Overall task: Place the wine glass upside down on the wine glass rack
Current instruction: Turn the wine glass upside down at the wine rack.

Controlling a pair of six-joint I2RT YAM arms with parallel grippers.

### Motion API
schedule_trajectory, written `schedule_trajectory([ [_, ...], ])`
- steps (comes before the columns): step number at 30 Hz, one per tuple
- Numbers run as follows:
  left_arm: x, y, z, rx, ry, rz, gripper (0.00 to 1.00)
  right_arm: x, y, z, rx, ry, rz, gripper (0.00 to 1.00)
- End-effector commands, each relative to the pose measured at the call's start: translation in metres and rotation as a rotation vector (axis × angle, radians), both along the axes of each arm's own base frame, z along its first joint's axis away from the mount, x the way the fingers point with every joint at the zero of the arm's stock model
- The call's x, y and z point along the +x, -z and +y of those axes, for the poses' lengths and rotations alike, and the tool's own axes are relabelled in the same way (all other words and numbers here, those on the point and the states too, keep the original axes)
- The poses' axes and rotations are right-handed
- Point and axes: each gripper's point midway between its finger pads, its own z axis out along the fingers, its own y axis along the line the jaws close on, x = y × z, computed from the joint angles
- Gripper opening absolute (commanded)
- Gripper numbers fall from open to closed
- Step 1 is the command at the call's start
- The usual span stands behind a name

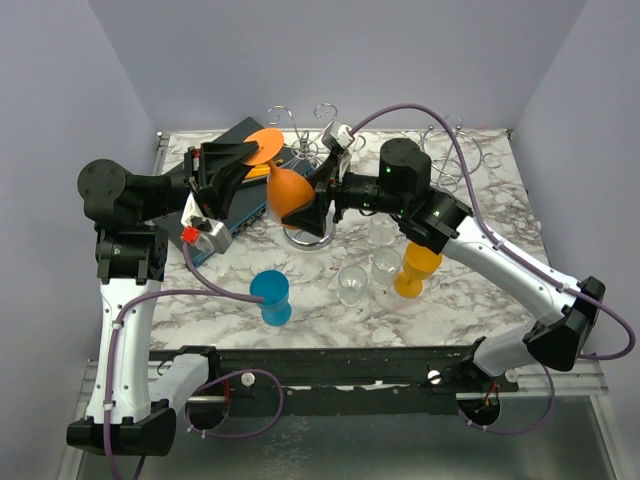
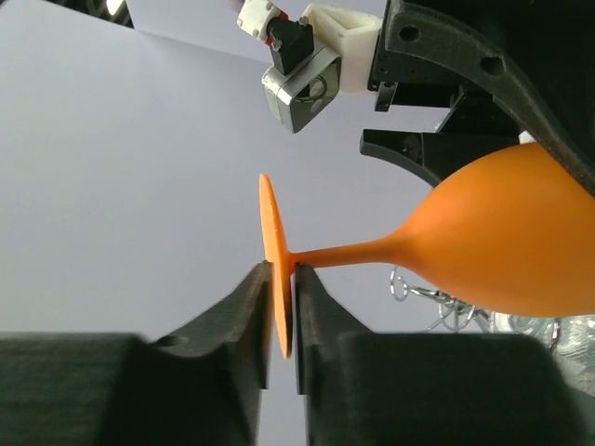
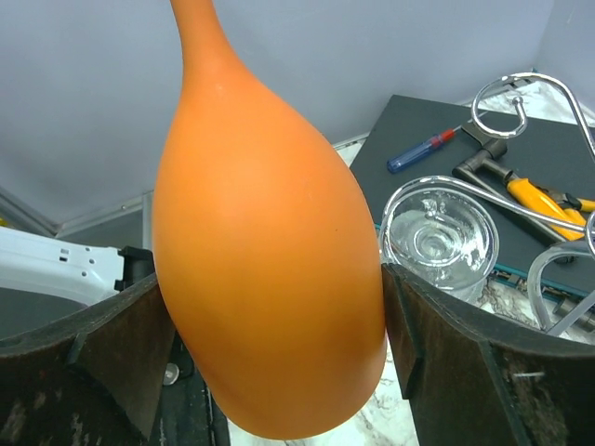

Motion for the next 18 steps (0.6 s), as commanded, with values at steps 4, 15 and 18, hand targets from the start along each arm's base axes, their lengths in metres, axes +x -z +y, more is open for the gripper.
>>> schedule_trajectory([
  [4, -0.012, -0.008, -0.002, 0.0, 0.023, -0.023, 0.44, -0.004, -0.017, -0.015, 0.069, 0.056, -0.05, 0.83],
  [15, -0.003, -0.002, 0.003, -0.042, -0.034, 0.039, 0.83, 0.006, -0.005, -0.058, 0.076, 0.267, -0.066, 0.8],
  [18, 0.005, -0.002, 0.007, -0.088, -0.071, 0.117, 0.89, 0.009, 0.004, -0.071, 0.06, 0.328, -0.063, 0.8],
])
